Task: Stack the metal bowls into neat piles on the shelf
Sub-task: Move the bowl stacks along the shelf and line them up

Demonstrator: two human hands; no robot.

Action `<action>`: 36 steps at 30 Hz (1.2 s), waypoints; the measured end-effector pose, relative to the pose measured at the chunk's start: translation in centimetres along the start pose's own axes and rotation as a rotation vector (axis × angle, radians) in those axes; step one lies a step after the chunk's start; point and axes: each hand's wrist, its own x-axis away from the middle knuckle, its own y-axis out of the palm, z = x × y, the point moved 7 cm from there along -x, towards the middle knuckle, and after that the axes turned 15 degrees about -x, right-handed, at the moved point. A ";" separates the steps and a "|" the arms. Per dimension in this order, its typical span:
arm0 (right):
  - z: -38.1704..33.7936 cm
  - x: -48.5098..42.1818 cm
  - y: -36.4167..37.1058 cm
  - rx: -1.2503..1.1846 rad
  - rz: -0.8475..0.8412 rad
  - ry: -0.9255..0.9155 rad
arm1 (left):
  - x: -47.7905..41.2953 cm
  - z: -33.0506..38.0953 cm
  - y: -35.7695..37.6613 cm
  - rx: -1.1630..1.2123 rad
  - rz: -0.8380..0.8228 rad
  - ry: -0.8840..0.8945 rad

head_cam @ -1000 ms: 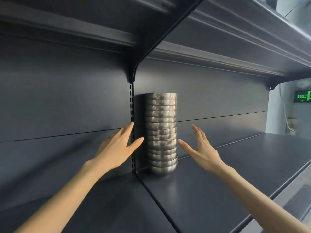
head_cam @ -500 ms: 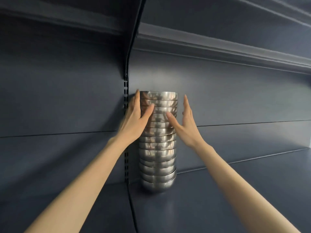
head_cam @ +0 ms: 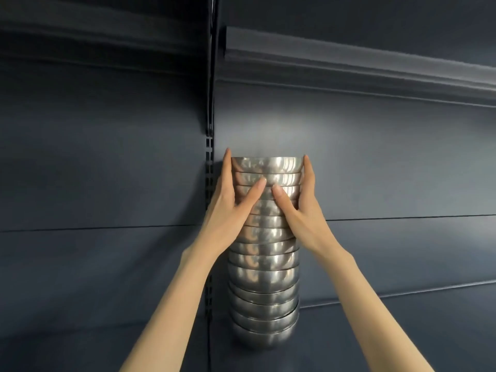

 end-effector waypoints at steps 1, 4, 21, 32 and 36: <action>0.0 0.0 -0.1 0.007 -0.011 -0.003 | 0.0 -0.1 0.0 0.007 -0.009 0.007; 0.1 -0.1 -0.2 0.032 -0.028 -0.015 | 0.2 -0.4 0.1 0.031 -0.031 0.036; 0.7 -0.4 -0.9 0.137 -0.065 -0.074 | -0.7 -1.3 -0.5 0.027 -0.092 0.093; -0.1 -0.6 -1.3 0.102 -0.036 -0.154 | -0.8 -0.4 -0.4 0.046 -0.028 0.151; -1.1 -0.7 -1.4 0.088 -0.037 -0.207 | -0.7 0.4 -0.8 0.053 -0.005 0.179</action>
